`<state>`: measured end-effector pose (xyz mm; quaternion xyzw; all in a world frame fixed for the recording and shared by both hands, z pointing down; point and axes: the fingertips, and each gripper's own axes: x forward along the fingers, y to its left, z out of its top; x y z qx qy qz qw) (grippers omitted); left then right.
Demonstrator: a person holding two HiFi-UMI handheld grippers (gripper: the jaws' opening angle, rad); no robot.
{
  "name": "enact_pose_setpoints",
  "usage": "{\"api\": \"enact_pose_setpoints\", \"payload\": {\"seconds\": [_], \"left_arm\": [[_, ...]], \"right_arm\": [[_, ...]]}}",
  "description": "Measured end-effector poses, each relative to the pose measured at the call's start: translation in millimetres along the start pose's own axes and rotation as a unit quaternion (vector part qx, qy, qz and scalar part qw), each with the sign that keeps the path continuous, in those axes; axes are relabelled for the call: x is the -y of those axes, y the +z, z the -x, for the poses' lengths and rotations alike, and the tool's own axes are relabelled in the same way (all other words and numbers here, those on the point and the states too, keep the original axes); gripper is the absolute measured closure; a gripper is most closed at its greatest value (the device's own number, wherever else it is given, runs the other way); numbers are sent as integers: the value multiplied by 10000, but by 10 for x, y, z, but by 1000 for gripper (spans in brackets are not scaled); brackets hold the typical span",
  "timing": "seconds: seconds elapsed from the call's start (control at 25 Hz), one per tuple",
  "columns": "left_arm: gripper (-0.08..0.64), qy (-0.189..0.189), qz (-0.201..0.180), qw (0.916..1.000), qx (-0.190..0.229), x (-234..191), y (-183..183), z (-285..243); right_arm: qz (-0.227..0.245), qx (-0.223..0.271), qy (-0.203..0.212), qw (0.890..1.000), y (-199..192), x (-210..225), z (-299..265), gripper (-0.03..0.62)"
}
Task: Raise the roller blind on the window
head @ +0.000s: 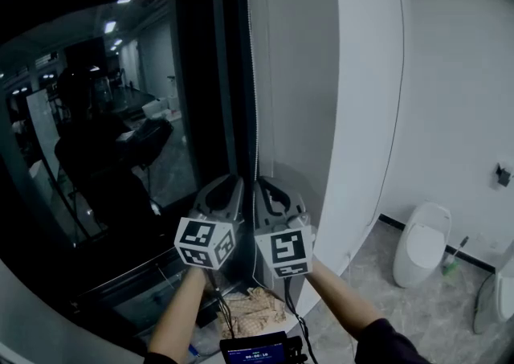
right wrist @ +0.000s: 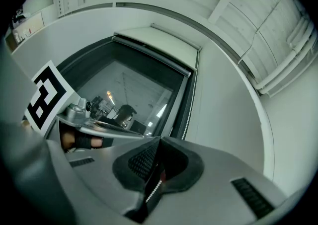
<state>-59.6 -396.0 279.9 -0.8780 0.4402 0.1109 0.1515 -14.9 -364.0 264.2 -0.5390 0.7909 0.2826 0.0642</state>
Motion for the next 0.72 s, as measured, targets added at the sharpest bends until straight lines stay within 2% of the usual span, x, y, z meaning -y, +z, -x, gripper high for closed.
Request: {"api": "enact_pose_setpoints", "payload": {"seconds": [0.28,0.72], "left_arm": [[551,38,-241,9997,79,-3,68,36],[552,25,-374,9993,79,1,90,10]], "right_arm": [[-13,4,32,10000,3,-6,-16,584],[48,20,52,10000,0,7,-62,584]]}}
